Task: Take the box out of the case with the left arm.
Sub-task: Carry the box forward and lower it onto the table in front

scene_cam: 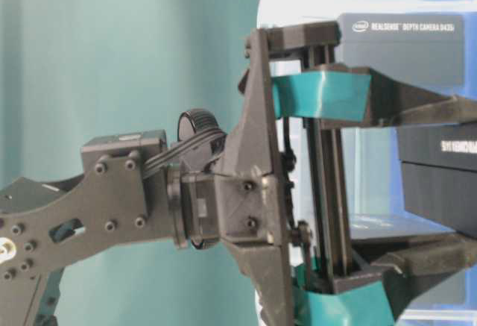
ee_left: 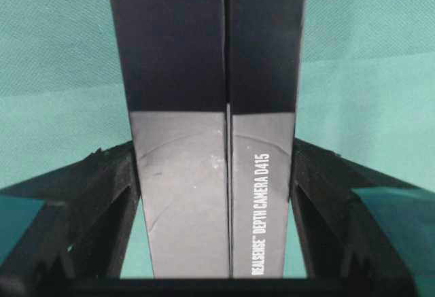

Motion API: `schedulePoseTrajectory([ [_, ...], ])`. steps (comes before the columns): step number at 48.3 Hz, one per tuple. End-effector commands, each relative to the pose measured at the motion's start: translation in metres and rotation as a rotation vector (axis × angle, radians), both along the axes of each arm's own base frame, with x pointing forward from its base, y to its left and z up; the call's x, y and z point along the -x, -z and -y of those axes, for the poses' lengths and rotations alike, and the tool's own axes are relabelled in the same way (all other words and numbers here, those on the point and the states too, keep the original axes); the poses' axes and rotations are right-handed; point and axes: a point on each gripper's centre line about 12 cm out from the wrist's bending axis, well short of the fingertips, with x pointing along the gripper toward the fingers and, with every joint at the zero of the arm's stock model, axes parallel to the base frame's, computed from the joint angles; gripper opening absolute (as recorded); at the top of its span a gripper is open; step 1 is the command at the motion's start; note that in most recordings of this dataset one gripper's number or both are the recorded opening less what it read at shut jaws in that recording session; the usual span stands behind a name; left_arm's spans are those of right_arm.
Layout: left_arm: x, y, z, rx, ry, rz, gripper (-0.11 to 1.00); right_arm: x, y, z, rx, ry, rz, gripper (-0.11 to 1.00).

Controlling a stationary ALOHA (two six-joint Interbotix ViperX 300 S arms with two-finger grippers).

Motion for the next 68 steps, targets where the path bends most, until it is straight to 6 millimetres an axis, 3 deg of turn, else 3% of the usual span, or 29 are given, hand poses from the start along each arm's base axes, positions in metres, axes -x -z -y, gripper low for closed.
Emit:
schedulePoseTrajectory([
  [1, -0.003, -0.025, 0.000, 0.013, -0.001, 0.058, 0.79, -0.001, -0.004, 0.000, 0.002, 0.000, 0.013, 0.02],
  [6, -0.001, -0.029, 0.000, 0.015, -0.002, 0.060, 0.97, -0.001, -0.004, 0.000, 0.002, 0.000, 0.013, 0.02],
  [25, 0.009, -0.046, -0.007, 0.014, -0.018, 0.027, 0.95, -0.001, -0.004, 0.001, 0.004, 0.000, 0.016, 0.02],
  [44, 0.000, -0.111, -0.014, 0.021, 0.006, 0.141, 0.95, -0.001, -0.004, 0.001, 0.004, 0.000, 0.015, 0.02],
  [60, 0.007, -0.179, -0.028, -0.001, 0.018, 0.125, 0.95, -0.001, -0.004, 0.001, 0.004, 0.000, 0.015, 0.02],
  [68, 0.008, -0.202, -0.031, 0.000, 0.016, 0.168, 0.95, -0.001, -0.004, 0.001, 0.003, 0.002, 0.015, 0.02],
])
